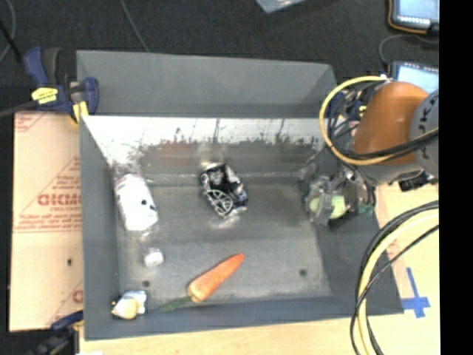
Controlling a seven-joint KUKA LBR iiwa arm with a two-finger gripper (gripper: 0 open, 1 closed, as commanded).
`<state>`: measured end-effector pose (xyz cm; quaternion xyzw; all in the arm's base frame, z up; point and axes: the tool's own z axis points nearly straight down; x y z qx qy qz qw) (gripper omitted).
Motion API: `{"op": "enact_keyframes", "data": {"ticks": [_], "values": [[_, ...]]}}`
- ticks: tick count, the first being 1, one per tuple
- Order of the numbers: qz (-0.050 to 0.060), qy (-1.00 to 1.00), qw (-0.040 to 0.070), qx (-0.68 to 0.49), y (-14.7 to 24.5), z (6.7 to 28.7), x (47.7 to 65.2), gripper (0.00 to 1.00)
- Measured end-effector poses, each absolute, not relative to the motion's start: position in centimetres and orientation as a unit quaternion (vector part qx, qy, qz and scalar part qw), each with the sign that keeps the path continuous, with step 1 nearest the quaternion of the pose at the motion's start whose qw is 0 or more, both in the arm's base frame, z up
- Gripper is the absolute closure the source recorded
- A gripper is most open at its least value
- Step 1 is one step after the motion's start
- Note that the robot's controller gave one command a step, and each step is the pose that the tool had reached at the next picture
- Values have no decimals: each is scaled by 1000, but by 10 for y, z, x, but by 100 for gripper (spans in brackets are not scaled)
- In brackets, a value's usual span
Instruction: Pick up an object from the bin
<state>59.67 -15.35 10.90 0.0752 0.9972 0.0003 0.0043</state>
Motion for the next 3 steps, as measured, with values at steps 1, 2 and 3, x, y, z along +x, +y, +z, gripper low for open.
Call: {"op": "enact_keyframes", "data": {"ticks": [1,2,3], "values": [[-1,998,7,61,-167,153,595,100],[-1,999,7,51,-146,245,610,100],[-1,999,7,51,-146,245,610,100]]}}
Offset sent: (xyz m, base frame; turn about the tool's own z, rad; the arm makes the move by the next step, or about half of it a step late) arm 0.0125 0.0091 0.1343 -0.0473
